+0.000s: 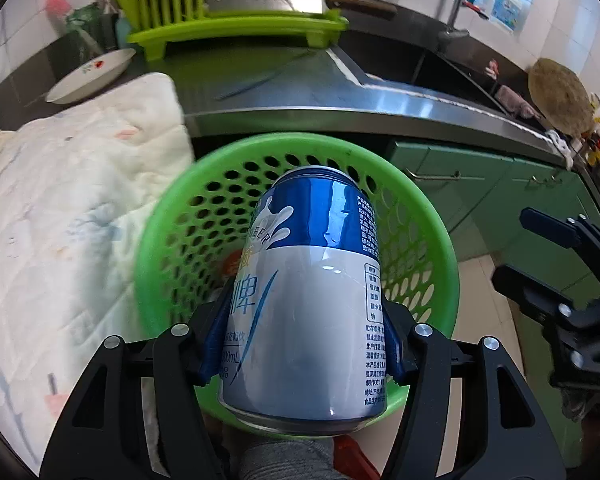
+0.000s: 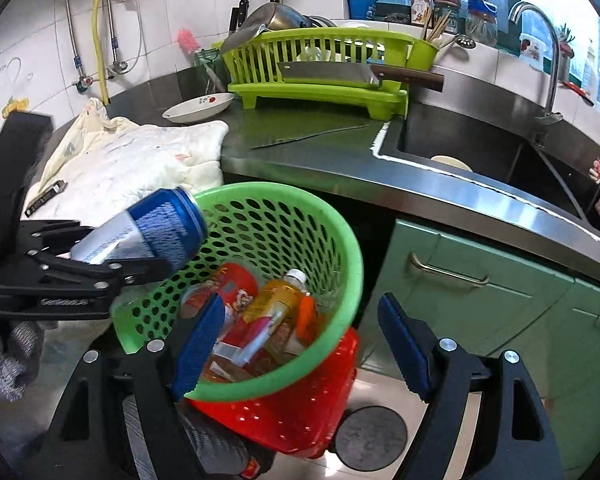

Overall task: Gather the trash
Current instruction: 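Lower the blue can into the green basket and open the left gripper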

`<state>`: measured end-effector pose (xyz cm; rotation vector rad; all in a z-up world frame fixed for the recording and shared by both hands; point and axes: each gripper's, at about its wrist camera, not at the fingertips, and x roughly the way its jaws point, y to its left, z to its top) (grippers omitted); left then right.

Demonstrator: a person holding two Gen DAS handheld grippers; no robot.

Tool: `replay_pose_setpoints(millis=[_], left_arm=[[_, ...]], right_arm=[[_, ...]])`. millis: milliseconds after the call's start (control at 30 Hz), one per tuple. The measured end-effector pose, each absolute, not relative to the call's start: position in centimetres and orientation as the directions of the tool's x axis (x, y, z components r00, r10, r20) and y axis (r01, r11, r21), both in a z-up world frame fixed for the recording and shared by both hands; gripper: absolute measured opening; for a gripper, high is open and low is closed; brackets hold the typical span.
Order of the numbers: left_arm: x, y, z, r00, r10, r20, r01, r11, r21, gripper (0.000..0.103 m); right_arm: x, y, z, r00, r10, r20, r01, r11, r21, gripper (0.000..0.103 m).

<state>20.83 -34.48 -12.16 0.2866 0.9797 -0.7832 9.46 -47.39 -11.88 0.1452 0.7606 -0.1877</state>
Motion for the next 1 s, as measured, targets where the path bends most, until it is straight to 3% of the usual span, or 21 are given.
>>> replay_pose_setpoints(millis=[333,433,533,1000], left_arm=[[20.6,-37.0,-15.1,0.262,-0.456,-0.851,0.712,0.686,-0.148,0.062],[20.5,-37.2,-15.4,0.256,-0.459,-0.851,0.710,0.686,-0.156,0.068],[20.4,-37.0,-15.0,0.272,-0.458,-0.846,0.706,0.693,-0.148,0.073],[20.4,-30.6,-10.4,0.412,-0.407,-0.815,0.608,0.789,-0.087,0.073]], right_arm=[[8.1,-48.5,-12.7,0.713,-0.098,-0.694,0.235,0.966,0.104,0.076],[8.0,-48.5,-13.0,0.709,-0.101,-0.698,0.239,0.966,0.103,0.076],[7.9,-48.6,-13.0,0.712,-0.095,-0.696,0.238,0.965,0.113,0.076],[8.1,-46.3,-11.3,0.733,-0.076,-0.676,0.204,0.973,0.111,0.076]])
